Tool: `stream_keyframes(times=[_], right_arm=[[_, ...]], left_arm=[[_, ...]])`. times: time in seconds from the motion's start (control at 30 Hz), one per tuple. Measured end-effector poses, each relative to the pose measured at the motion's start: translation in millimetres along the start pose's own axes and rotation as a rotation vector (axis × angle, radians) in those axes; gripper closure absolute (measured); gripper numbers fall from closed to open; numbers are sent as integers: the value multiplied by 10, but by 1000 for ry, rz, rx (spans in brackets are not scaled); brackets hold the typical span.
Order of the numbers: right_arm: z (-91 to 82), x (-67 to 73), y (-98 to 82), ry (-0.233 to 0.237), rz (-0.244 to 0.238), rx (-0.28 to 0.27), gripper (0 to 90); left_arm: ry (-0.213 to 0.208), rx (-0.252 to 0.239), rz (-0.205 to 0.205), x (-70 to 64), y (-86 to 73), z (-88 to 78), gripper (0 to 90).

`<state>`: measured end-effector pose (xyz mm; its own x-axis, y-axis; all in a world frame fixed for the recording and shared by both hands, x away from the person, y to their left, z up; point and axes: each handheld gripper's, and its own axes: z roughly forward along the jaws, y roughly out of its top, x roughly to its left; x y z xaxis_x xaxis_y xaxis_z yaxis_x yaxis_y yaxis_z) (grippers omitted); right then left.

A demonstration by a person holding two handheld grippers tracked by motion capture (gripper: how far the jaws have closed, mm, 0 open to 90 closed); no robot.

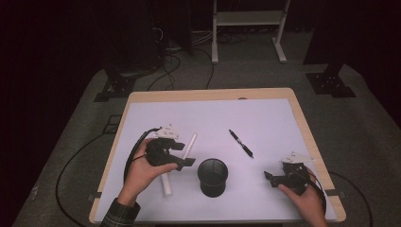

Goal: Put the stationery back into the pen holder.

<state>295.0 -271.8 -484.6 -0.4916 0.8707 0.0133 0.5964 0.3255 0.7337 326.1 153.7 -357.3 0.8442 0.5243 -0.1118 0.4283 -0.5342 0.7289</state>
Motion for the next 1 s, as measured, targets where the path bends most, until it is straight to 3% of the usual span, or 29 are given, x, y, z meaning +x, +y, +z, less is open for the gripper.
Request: stream_keyframes(times=[0.37,1.0], right_arm=[[0,1,0,0,0,0,120],[-1,2,3,-1,0,3,119]], left_arm=[[77,-4,-18,127,-252,-129,210],[158,-6,-41,280,-628,-199,99]])
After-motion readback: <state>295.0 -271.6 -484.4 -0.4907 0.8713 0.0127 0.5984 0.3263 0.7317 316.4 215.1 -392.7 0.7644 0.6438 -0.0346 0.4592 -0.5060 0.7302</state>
